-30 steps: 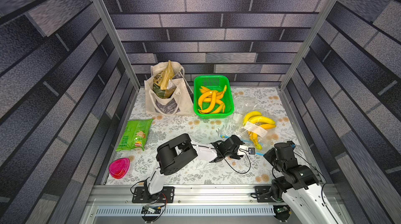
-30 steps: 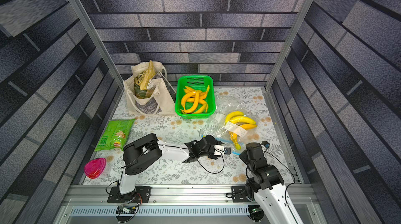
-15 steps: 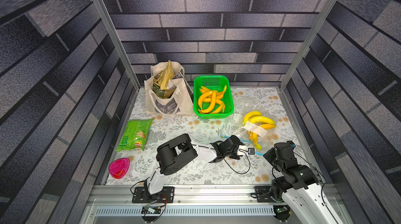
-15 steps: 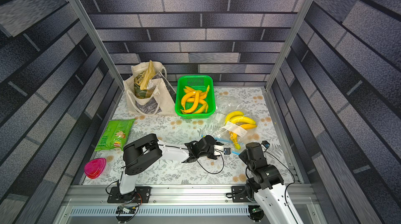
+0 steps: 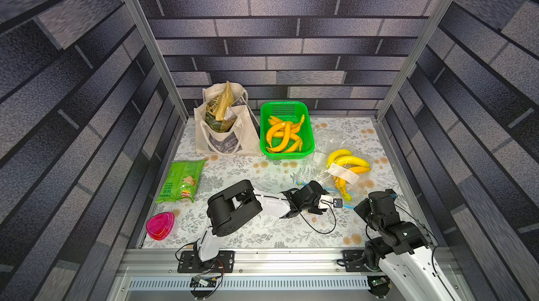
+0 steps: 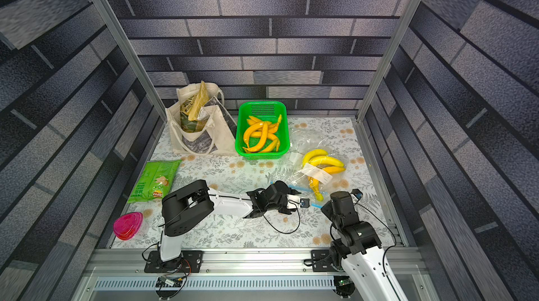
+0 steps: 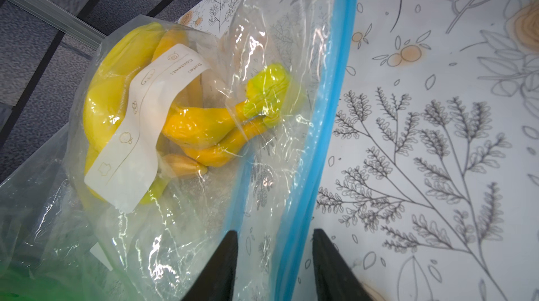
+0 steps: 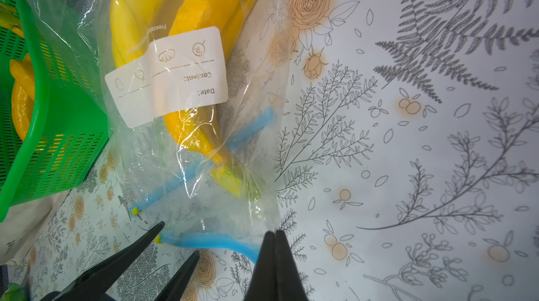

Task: Open the zip-top bag and take out the banana
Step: Open the zipper of the food storage bag at the center of the board.

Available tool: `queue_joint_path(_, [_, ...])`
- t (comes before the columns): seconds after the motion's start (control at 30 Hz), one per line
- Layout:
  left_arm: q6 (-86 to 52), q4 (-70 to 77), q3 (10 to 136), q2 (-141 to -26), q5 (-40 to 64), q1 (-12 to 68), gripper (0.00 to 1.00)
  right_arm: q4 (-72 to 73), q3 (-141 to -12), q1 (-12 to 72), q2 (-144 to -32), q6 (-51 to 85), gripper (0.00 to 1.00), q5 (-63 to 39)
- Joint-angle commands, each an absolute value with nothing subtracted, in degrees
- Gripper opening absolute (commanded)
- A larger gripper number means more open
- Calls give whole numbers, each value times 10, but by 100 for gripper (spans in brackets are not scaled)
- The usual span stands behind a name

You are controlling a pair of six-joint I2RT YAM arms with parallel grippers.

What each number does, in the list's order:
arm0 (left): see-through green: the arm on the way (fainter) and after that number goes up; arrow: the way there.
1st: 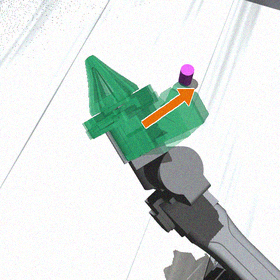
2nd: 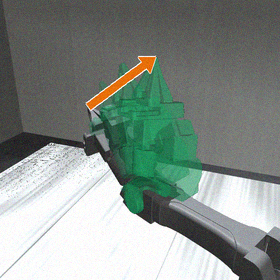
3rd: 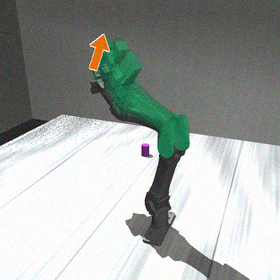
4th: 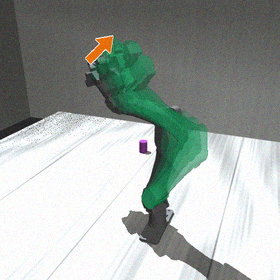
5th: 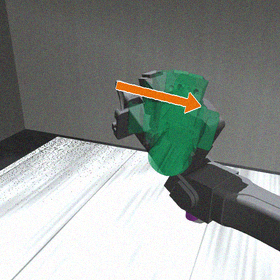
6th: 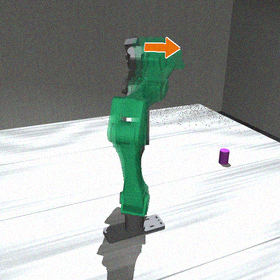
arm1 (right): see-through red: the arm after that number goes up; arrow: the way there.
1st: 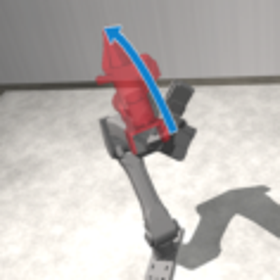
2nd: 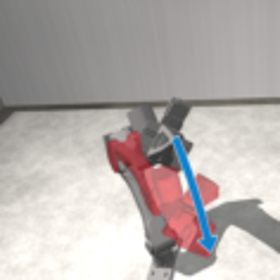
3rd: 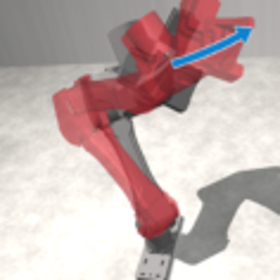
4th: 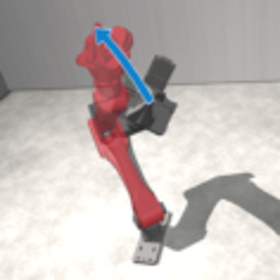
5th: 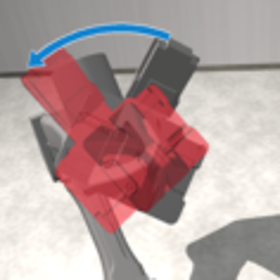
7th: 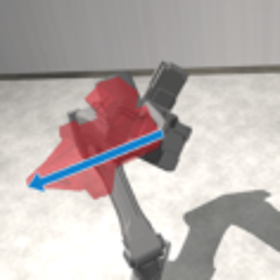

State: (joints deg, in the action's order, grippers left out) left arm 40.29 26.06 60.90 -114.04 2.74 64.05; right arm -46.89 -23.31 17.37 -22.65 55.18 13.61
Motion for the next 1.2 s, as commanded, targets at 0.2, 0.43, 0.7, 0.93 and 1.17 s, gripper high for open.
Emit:
queue_joint_path(0.2, [401, 235, 630, -1135, 27, 635, 35, -468, -231, 175, -223, 547, 0, 134])
queue_joint_path(0.43, [400, 225, 648, -1145, 21, 633, 28, -465, -228, 174, -223, 549, 0, 132])
queue_joint_path(0.7, [408, 207, 664, -1161, 10, 633, 28, -469, -229, 175, -217, 549, 0, 132])
queue_joint_path(0.93, [423, 201, 672, -1177, -2, 636, 28, -468, -230, 175, -217, 550, 0, 132])
queue_joint_path(1.17, [420, 195, 696, -1195, -7, 638, 23, -465, -230, 175, -221, 550, 0, 130])
